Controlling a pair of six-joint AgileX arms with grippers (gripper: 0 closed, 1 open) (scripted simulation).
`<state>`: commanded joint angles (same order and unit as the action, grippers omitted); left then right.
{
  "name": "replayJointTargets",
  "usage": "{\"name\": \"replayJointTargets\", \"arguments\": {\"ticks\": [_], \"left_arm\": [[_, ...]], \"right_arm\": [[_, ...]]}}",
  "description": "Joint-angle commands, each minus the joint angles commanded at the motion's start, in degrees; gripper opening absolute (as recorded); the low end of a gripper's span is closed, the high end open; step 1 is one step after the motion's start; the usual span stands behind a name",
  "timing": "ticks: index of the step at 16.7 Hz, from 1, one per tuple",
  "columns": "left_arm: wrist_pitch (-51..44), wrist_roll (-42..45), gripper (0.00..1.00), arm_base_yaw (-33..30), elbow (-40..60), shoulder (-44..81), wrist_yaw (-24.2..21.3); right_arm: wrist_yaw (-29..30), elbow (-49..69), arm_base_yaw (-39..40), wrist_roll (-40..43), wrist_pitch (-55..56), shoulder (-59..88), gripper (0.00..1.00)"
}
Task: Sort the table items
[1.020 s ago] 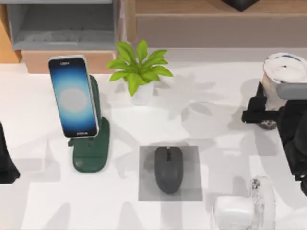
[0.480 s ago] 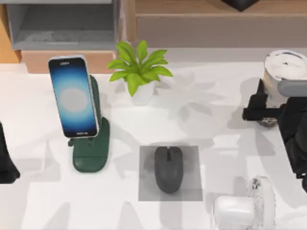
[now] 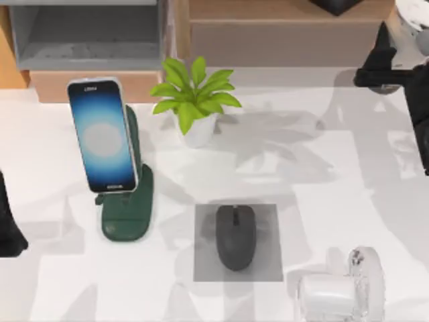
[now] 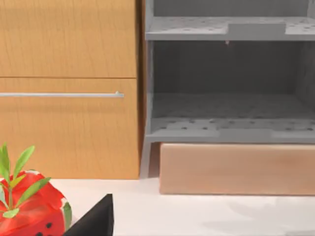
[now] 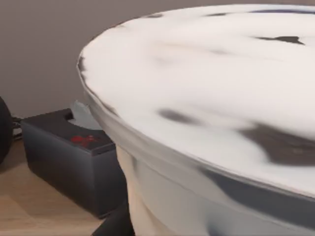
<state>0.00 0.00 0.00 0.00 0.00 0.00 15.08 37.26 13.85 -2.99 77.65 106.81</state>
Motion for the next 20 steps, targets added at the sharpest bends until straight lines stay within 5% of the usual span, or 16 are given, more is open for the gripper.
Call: {"name": "replayJointTargets", "arguments": {"ticks": [13, 20], "left_arm": [[0.00, 0.00, 1.00, 0.00, 0.00, 0.00, 0.00], [0.00, 0.00, 1.00, 0.00, 0.00, 0.00, 0.00]], "right_arm": [[-19.88, 32.92, -21.82, 1.86, -38.05, 1.43, 0.00], [-26.38, 43.75, -27.41, 3.75, -50.56, 6.27, 0.00]]}}
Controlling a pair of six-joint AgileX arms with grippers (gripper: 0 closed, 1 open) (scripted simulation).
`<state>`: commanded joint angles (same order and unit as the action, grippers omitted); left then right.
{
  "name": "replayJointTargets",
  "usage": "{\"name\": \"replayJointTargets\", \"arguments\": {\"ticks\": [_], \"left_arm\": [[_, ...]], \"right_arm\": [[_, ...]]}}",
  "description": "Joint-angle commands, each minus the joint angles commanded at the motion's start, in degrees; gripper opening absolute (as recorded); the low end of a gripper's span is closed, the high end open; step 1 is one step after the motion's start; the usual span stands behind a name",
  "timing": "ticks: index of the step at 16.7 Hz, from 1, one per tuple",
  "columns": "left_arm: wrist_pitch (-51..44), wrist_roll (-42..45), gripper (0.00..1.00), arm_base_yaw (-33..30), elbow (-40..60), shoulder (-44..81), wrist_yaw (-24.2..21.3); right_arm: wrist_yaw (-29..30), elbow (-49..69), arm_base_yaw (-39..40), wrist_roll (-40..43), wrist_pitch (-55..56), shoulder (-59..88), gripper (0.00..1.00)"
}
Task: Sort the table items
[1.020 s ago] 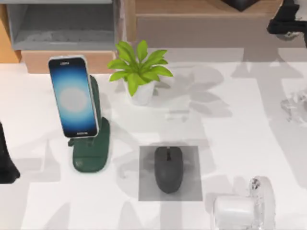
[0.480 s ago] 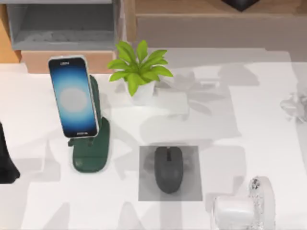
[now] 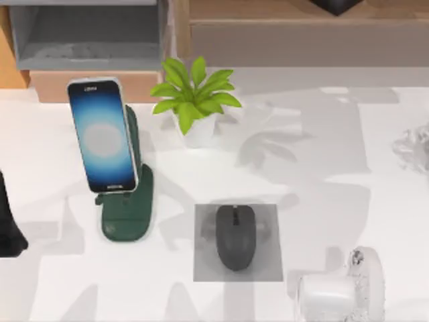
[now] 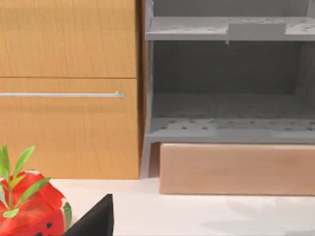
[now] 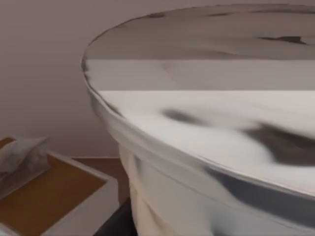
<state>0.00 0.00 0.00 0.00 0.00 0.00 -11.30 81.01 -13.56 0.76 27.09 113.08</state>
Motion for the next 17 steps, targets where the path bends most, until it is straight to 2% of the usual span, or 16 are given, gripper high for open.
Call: {"name": "replayJointTargets", "arguments": {"ticks": [16, 17], "left_arm": [[0.00, 0.00, 1.00, 0.00, 0.00, 0.00, 0.00], [0.00, 0.00, 1.00, 0.00, 0.00, 0.00, 0.00]], "right_arm": [[-0.29, 0.40, -0.12, 0.10, -0.54, 0.34, 0.00], [-0.29, 0.40, -0.12, 0.10, -0.54, 0.34, 0.08]]}}
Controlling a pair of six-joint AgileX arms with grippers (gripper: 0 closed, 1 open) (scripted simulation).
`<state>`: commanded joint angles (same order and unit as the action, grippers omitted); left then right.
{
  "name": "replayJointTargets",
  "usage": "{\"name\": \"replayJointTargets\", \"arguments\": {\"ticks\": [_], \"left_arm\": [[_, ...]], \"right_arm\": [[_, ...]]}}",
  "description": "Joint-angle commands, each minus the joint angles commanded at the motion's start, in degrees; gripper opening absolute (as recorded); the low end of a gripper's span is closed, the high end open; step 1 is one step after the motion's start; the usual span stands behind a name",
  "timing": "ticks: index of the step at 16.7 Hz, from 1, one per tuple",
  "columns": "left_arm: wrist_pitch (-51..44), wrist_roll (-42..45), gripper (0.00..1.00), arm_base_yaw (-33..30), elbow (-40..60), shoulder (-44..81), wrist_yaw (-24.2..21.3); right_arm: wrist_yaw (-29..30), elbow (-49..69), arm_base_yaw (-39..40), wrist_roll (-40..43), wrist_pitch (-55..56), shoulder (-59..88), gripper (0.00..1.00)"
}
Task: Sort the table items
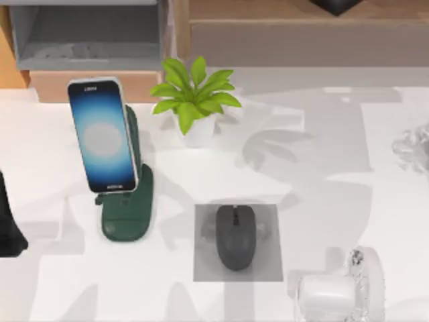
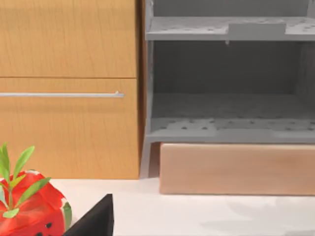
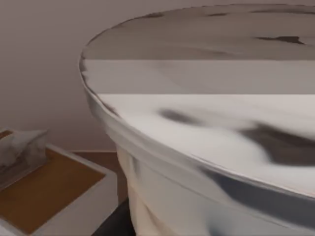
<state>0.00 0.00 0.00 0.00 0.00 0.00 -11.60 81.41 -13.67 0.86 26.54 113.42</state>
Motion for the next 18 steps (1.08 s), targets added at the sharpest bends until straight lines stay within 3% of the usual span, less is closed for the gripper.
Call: {"name": "replayJointTargets", "arguments": {"ticks": [12, 18], "left_arm": [[0.00, 0.00, 1.00, 0.00, 0.00, 0.00, 0.00], [0.00, 0.00, 1.00, 0.00, 0.00, 0.00, 0.00]], "right_arm": [[0.00, 0.00, 0.00, 0.00, 0.00, 0.00, 0.98], [0.00, 0.00, 0.00, 0.00, 0.00, 0.00, 1.00]]}}
